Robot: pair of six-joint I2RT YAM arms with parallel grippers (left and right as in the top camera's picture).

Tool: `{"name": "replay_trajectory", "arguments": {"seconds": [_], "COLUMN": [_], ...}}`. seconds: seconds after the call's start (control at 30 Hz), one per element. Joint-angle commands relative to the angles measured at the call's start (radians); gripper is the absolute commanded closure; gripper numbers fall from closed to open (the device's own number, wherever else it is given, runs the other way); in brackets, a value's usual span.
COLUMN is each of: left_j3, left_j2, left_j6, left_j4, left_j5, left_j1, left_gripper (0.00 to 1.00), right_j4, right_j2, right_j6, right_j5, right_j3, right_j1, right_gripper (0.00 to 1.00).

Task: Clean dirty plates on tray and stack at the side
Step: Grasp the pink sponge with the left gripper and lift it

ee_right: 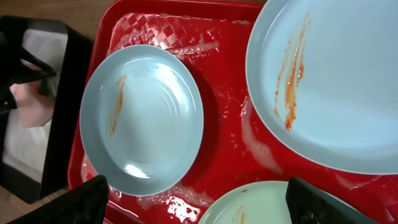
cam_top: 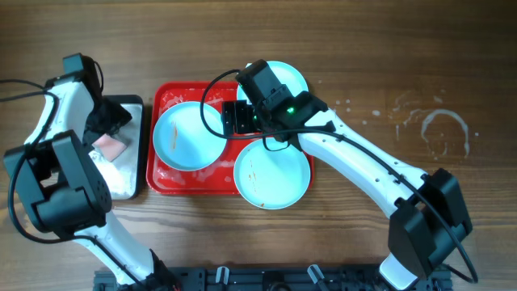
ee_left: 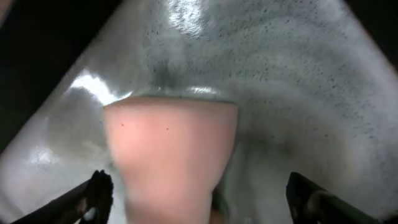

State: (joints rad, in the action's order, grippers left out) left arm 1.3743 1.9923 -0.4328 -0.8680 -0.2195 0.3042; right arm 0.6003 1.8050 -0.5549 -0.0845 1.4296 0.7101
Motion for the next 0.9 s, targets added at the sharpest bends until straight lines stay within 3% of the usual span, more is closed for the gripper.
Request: {"name": "replay_trajectory", "arguments": {"seconds": [0.0,0.07,0.17,0.23,0.27,0.37,0.57,0.6,0.63,0.7,0.87], "left_j3": [-0.070,-0.086,-0.086,-0.086,-0.086,-0.082,-0.011,0.004,0.017,0.021,0.021], "left_j2": [0.016,0.016,0.016,0.016,0.014,-0.002,-0.099,-0.122,-0.153,-0.199,-0.323], "left_j6": [0.006,0.006,0.006,0.006,0.006,0.007,0.007,0.007,0.007,0.007,0.006], "left_j4": [0.053,0.069,0.068,0.064,0.060,0.040,-0.075,-0.105,-0.138,-0.170,-0.225], "left_j5": [-0.002,-0.002,-0.002,-0.002,-0.002,-0.002,0.002,0.011,0.027,0.052,0.052], "left_j1": [0.004,0.004,0.003,0.004,0.003,0.004,0.001,-0.001,-0.003,-0.007,-0.011], "left_gripper": [0.23,0.34,0.58,0.82,0.87,0.94,0.92,0.94,0.96,0.96,0.96], "right_j4": [0.007,0.006,0.002,0.002,0.002,-0.005,-0.042,-0.047,-0.059,-0.084,-0.109], "right_j2": [0.015,0.015,0.015,0.015,0.015,0.015,0.045,0.055,0.073,0.101,0.168], "right_j6": [0.034,0.033,0.032,0.032,0.032,0.032,0.031,0.030,0.030,0.029,-0.026], "right_j5": [0.017,0.017,0.017,0.017,0.017,0.017,0.016,0.016,0.005,-0.022,-0.048], "right_j3": [0.012,0.012,0.012,0.012,0.012,0.012,0.012,0.012,0.012,0.012,0.012], "right_j1": [0.000,-0.001,0.000,0.000,0.000,0.000,0.000,0.000,0.000,0.000,0.000], "right_gripper": [0.08,0.08,0.08,0.08,0.08,0.08,0.08,0.13,0.25,0.31,0.36]}}
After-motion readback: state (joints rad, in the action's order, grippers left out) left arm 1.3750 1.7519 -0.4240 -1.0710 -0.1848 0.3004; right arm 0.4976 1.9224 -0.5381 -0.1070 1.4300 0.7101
